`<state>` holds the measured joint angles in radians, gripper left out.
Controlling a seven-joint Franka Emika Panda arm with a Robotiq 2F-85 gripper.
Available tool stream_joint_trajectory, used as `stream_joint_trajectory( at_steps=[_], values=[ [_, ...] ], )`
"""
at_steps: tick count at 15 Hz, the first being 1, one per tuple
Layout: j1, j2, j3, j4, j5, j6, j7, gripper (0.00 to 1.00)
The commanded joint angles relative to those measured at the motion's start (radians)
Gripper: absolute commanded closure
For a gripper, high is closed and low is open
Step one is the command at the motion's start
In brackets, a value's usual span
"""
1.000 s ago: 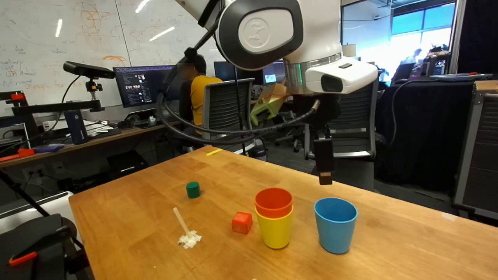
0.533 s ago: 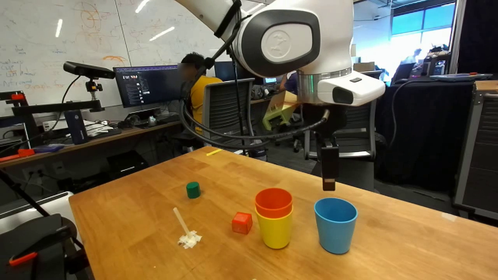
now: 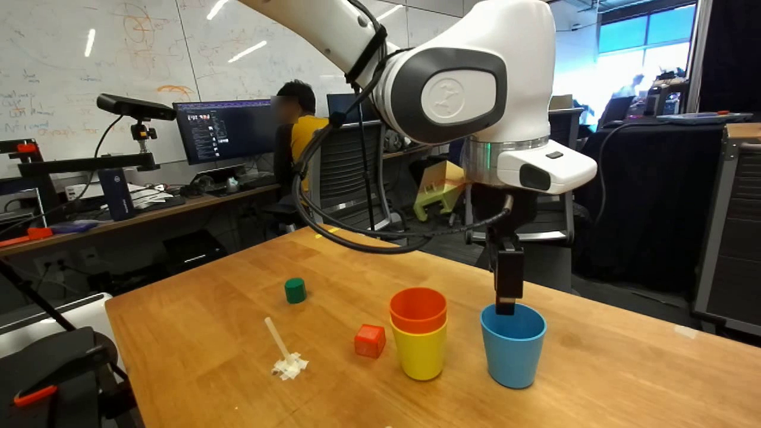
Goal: Place the orange cup inside the yellow cup, put the blue cup inside the orange cup
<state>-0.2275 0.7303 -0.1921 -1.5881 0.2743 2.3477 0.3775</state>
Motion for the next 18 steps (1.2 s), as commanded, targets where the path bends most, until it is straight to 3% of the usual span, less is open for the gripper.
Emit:
stream_joint_trajectory(
  at_steps=[1, 2, 3, 12, 14, 18],
  values=[
    [-0.004, 0.042, -0.004, 0.07, -0.015, -0.052, 0.022, 0.0],
    [-0.003, 0.046, -0.005, 0.074, -0.016, -0.054, 0.022, 0.25],
    [-0.003, 0.052, -0.006, 0.079, -0.017, -0.057, 0.024, 0.26],
    [0.009, 0.06, -0.011, 0.093, -0.044, -0.069, 0.023, 0.96],
    [0.012, 0.057, -0.013, 0.092, -0.053, -0.071, 0.023, 1.0],
    [0.012, 0.057, -0.015, 0.105, -0.077, -0.086, 0.019, 0.97]
  ],
)
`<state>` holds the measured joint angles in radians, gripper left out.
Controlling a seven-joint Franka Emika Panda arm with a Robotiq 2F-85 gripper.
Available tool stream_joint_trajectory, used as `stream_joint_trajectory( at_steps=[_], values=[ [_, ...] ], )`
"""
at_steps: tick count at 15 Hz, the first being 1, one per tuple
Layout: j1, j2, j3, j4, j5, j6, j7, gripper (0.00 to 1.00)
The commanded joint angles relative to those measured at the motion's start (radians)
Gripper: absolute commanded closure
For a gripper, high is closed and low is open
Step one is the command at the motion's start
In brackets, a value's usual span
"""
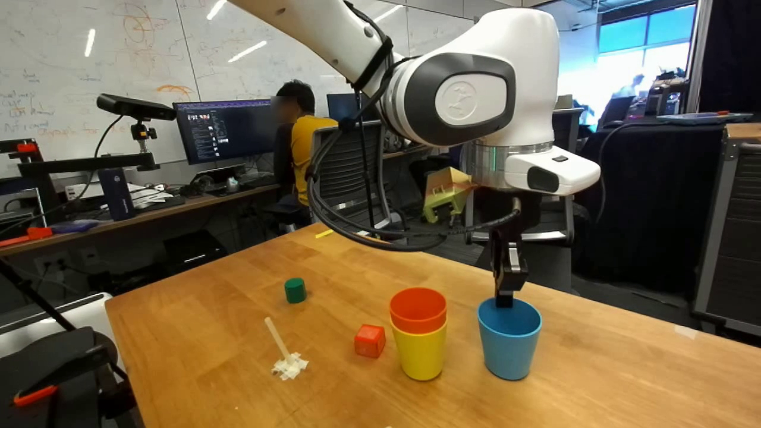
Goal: Place the orange cup inside the yellow cup, put the blue cup inside the orange cup
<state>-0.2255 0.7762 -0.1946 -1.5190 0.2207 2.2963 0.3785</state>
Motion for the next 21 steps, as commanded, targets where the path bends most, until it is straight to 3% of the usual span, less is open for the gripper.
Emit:
stream_joint_trajectory(
  at_steps=[1, 11, 21],
  values=[
    [0.01, 0.008, -0.013, 0.034, -0.027, -0.036, 0.018, 0.97],
    [0.065, -0.14, -0.019, -0.083, -0.094, -0.096, 0.006, 0.97],
    [0.141, -0.424, -0.043, -0.254, -0.31, -0.198, 0.049, 0.99]
  ],
)
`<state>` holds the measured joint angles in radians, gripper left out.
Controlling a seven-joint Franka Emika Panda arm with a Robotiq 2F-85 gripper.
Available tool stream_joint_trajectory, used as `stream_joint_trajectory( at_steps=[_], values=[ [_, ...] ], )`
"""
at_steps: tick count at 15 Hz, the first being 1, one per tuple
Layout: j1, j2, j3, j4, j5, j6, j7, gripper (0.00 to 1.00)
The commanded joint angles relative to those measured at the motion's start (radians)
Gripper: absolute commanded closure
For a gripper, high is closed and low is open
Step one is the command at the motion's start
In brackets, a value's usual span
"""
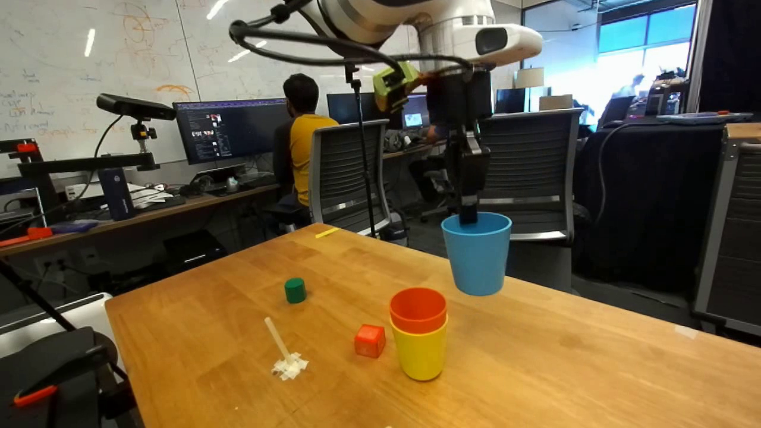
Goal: Place the orange cup inside the yellow cup, put the blue cup inside the orange cup
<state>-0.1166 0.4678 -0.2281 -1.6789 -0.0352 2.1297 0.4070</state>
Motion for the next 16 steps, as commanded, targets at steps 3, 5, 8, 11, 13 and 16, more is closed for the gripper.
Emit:
stream_joint_trajectory(
  at_steps=[3, 5, 8, 11, 13, 16],
  values=[
    [0.035, -0.188, 0.014, -0.152, -0.059, -0.047, -0.012, 0.99],
    [0.038, -0.219, 0.025, -0.183, -0.06, -0.051, -0.02, 0.99],
    [0.037, -0.238, 0.035, -0.218, -0.06, -0.044, -0.021, 0.99],
    [0.035, -0.237, 0.042, -0.246, -0.056, -0.036, -0.033, 0.99],
    [0.035, -0.229, 0.044, -0.267, -0.058, -0.026, -0.04, 0.99],
    [0.038, -0.225, 0.046, -0.294, -0.065, -0.001, -0.039, 0.99]
  ],
)
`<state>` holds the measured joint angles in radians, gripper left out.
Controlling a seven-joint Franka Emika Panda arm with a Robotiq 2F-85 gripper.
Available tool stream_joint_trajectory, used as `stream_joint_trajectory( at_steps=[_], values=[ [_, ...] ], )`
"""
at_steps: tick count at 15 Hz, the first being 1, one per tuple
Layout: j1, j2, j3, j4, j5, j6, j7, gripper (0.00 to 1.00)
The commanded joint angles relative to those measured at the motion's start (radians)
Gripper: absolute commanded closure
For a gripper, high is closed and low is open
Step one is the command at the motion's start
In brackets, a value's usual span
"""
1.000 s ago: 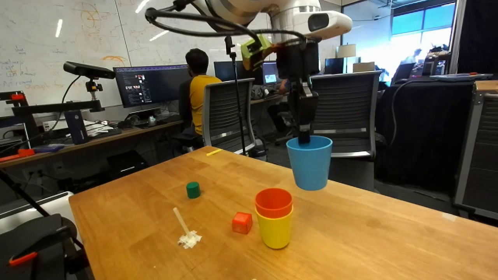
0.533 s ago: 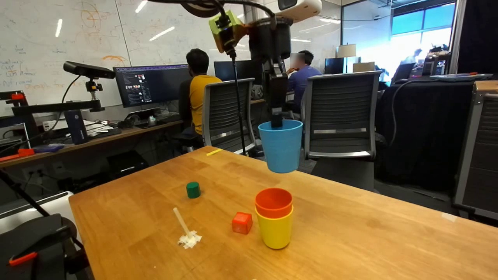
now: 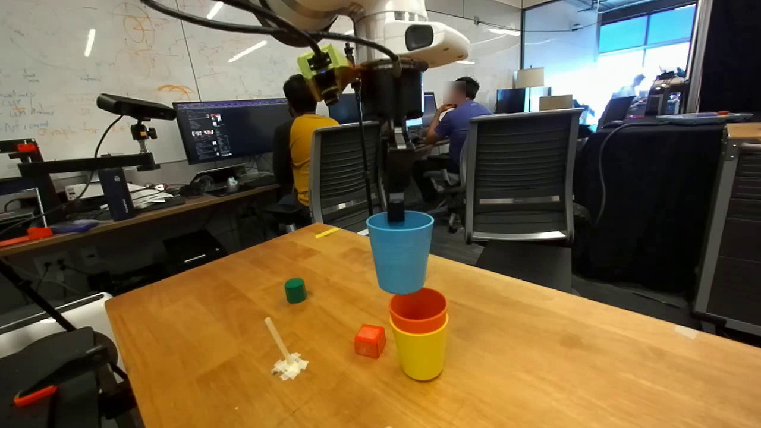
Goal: Place the orange cup inside the yellow cup, put the blue cup inside the orange cup
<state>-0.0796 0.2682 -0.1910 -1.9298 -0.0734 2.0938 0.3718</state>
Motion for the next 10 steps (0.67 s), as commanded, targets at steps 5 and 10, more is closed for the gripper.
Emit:
stream_joint_trajectory(
  at_steps=[5, 10],
  values=[
    [-0.002, -0.036, 0.015, -0.093, -0.014, 0.156, -0.019, 0.99],
    [0.0, -0.022, 0.018, -0.124, -0.014, 0.23, -0.042, 0.99]
  ],
)
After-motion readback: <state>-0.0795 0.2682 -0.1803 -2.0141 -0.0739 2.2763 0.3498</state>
